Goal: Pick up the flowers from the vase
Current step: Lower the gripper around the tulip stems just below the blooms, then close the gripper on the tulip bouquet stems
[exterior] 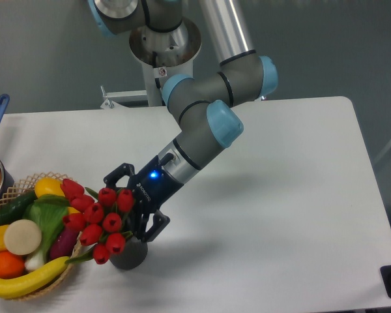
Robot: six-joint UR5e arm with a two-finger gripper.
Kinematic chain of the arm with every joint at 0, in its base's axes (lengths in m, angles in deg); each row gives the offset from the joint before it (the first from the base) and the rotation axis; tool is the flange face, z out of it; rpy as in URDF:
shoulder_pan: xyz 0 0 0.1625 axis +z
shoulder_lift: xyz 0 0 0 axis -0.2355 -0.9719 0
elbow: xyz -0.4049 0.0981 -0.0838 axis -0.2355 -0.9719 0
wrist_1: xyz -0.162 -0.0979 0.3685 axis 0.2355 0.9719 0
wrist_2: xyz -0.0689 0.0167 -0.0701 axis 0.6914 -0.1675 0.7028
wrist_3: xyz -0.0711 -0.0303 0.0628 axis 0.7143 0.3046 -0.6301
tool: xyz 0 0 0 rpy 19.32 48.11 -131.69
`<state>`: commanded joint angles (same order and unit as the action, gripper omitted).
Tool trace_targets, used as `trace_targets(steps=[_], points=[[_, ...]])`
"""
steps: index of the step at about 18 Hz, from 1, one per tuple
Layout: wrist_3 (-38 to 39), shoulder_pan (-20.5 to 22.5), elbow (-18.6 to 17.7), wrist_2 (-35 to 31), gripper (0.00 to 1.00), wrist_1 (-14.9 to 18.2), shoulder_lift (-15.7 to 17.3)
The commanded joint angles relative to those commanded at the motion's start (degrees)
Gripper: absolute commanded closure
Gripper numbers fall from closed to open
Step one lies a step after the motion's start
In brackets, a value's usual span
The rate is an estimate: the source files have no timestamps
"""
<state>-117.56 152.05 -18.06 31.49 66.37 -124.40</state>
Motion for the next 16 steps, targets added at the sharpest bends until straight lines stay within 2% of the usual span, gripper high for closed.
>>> trace_targets(steps=[5,7,8,13,16], points=[[0.3,0.2,0.0,0.1,0.56,0.1,0.3],[0.4,0.3,-0.3,0.1,0.58,0.1,0.4],[0.7,0.3,-0.6,0.1,0.64,0.1,0.4],[1.1,0.6,-0.7,0.3,0.64,0.1,0.7],[4.9,0.7,-0.6,2.4,0.64,0.1,2.4]])
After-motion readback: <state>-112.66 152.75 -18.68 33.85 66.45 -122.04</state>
